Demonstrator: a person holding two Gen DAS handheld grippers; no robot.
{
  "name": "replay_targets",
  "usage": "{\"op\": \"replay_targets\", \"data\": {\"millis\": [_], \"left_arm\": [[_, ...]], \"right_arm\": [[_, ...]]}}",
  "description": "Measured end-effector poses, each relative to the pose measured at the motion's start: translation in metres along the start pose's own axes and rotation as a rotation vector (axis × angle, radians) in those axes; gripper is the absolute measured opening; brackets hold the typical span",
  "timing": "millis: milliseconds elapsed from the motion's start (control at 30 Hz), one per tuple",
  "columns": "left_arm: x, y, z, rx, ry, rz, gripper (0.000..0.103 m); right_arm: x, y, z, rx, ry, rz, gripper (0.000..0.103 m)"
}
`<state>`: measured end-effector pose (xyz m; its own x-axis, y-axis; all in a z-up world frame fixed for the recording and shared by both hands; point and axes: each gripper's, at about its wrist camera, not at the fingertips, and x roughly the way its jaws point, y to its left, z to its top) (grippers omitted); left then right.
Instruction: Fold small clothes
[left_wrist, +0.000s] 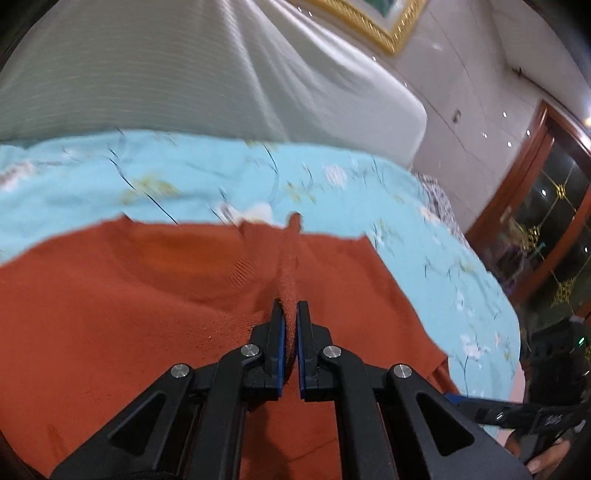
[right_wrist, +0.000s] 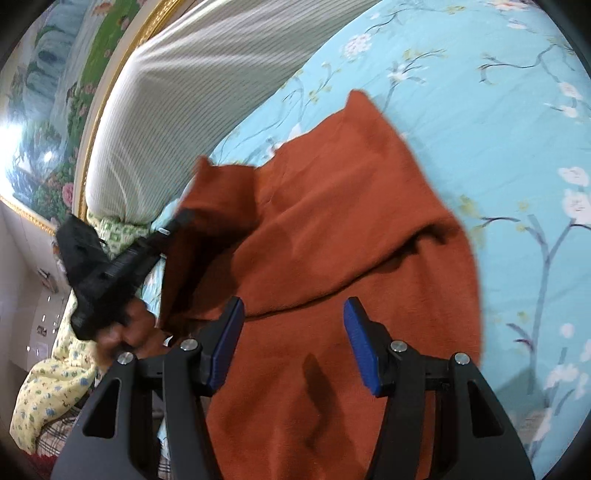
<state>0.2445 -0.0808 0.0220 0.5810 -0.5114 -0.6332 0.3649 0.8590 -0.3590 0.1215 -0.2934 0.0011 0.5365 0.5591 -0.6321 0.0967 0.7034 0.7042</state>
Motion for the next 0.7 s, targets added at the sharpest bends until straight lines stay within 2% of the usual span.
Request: {"op": "replay_targets", "data": {"millis": [100, 133, 167, 200, 267, 333, 400, 433, 500, 633, 700], "left_arm": [[0.013, -0.009, -0.011, 0.033, 0.054, 0.020, 0.009], [0.010, -0.009, -0.017, 0.038, 0.062, 0.029, 0.014], [0.009, -0.002, -0.020, 0.034, 0.068, 0.029, 0.028], [0.006, -0.001, -0.026, 0.025, 0.075, 0.033, 0.034], [-0.009, 0.005, -0.040, 0.005, 0.069, 0.053, 0.044], [-0.025, 0.013, -0.053, -0.021, 0.070, 0.077, 0.049], [-0.052, 0.028, -0.069, -0.063, 0.054, 0.111, 0.053], [-0.067, 0.037, -0.078, -0.089, 0.049, 0.145, 0.059], [-0.097, 0.056, -0.095, -0.138, 0.017, 0.212, 0.060], [-0.156, 0.100, -0.127, -0.259, -0.051, 0.386, 0.061], [-0.169, 0.118, -0.133, -0.290, -0.062, 0.451, 0.064]], "right_arm": [[-0.001, -0.004, 0.004, 0.019, -0.011, -0.014, 0.057], [-0.001, -0.004, 0.005, 0.025, -0.012, -0.015, 0.057], [0.001, -0.002, 0.007, 0.025, -0.013, -0.009, 0.057], [0.003, 0.000, 0.009, 0.022, -0.013, -0.008, 0.058], [0.009, 0.004, 0.012, 0.015, -0.019, -0.017, 0.068], [0.020, 0.011, 0.017, 0.002, -0.022, 0.002, 0.074], [0.032, 0.016, 0.021, -0.002, -0.012, 0.012, 0.074], [0.040, 0.018, 0.024, 0.000, -0.003, 0.019, 0.074], [0.060, 0.026, 0.030, 0.004, 0.034, 0.033, 0.074], [0.088, 0.040, 0.041, -0.010, 0.042, 0.052, 0.074], [0.100, 0.041, 0.047, 0.002, 0.043, 0.045, 0.074]]}}
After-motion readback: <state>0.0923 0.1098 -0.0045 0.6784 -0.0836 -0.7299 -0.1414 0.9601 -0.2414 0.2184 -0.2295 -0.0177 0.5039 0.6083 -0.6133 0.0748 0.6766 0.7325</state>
